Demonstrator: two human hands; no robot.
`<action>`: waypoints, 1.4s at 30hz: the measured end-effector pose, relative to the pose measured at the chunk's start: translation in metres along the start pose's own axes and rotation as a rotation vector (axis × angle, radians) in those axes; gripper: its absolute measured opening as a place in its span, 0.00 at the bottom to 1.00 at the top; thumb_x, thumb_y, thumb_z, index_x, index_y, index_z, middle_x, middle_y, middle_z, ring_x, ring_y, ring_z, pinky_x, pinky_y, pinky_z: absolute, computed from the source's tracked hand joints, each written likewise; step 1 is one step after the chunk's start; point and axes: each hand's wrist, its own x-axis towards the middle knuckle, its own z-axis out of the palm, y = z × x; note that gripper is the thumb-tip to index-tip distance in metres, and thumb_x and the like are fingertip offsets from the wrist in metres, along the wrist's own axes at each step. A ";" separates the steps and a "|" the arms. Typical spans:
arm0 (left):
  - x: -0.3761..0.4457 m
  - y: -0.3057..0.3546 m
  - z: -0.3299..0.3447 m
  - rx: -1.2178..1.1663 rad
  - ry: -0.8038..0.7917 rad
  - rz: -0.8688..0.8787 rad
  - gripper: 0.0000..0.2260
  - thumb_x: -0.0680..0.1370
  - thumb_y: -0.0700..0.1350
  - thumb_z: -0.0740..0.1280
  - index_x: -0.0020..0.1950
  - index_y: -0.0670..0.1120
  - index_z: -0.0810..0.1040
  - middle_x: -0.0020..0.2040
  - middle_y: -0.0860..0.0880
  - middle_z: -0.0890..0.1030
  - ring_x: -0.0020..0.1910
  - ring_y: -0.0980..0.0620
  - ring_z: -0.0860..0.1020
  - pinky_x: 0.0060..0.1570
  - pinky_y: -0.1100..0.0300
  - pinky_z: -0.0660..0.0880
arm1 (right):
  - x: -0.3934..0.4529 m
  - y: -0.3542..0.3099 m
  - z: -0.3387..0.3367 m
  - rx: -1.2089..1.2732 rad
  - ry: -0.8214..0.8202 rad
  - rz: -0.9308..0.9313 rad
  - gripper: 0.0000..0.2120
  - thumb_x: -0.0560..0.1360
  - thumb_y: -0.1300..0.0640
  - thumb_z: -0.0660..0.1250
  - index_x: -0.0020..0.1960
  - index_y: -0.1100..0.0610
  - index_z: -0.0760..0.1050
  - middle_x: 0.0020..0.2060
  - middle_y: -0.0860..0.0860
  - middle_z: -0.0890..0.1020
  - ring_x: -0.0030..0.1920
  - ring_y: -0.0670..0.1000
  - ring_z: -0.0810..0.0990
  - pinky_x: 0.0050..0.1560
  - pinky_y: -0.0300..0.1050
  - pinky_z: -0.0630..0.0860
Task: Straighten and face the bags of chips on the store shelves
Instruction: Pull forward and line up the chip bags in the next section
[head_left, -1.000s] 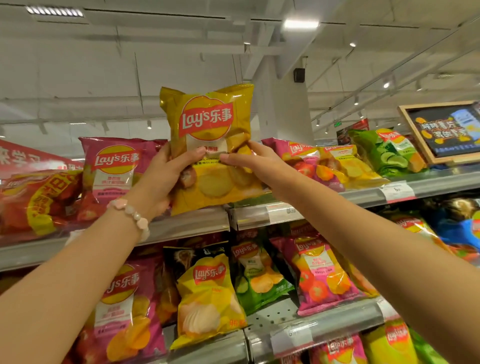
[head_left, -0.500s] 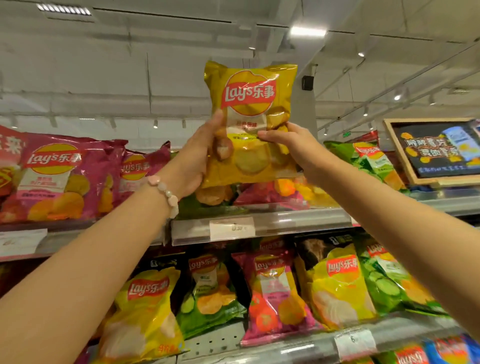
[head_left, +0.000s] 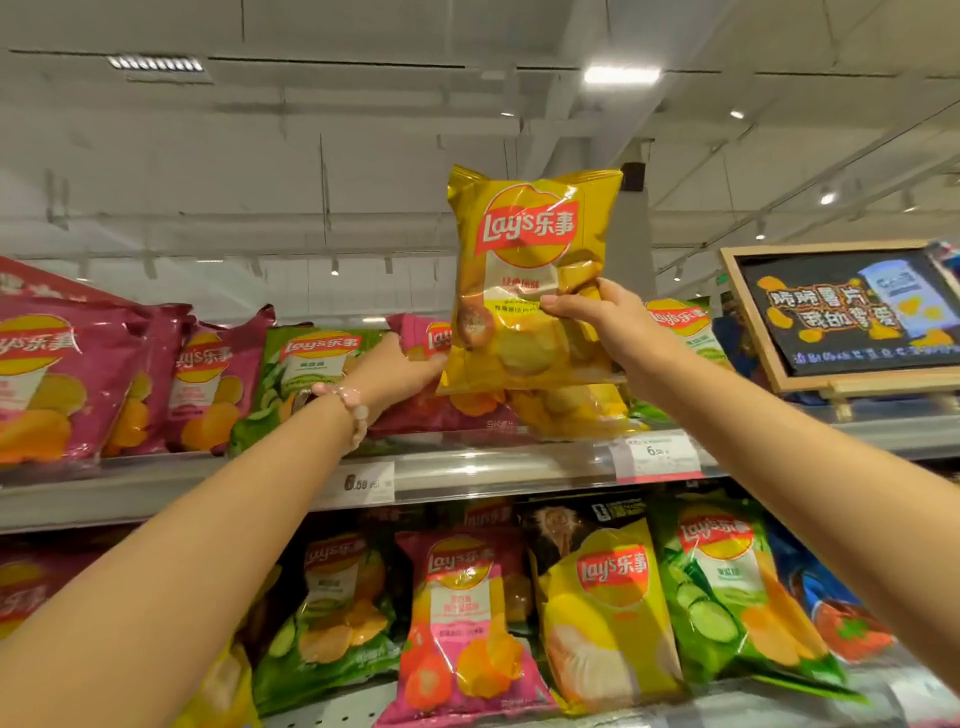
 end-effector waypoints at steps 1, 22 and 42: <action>0.001 0.002 0.003 0.054 0.008 0.015 0.29 0.68 0.66 0.67 0.55 0.44 0.76 0.50 0.45 0.82 0.41 0.50 0.76 0.34 0.59 0.68 | 0.000 0.002 -0.004 0.003 0.003 -0.001 0.20 0.71 0.51 0.72 0.61 0.53 0.74 0.52 0.48 0.81 0.51 0.49 0.80 0.45 0.44 0.78; 0.001 0.018 -0.001 -0.216 0.272 0.167 0.13 0.78 0.46 0.66 0.63 0.50 0.74 0.54 0.50 0.79 0.52 0.52 0.77 0.50 0.56 0.77 | -0.007 -0.001 -0.013 0.071 -0.013 -0.032 0.16 0.72 0.52 0.71 0.59 0.51 0.76 0.51 0.48 0.82 0.50 0.48 0.81 0.44 0.43 0.79; -0.006 -0.047 -0.159 -0.508 0.472 0.042 0.17 0.74 0.47 0.71 0.61 0.46 0.77 0.55 0.46 0.82 0.52 0.50 0.82 0.53 0.53 0.79 | -0.002 -0.017 0.067 0.141 -0.028 -0.024 0.16 0.74 0.51 0.68 0.61 0.50 0.76 0.46 0.44 0.83 0.45 0.45 0.82 0.33 0.38 0.77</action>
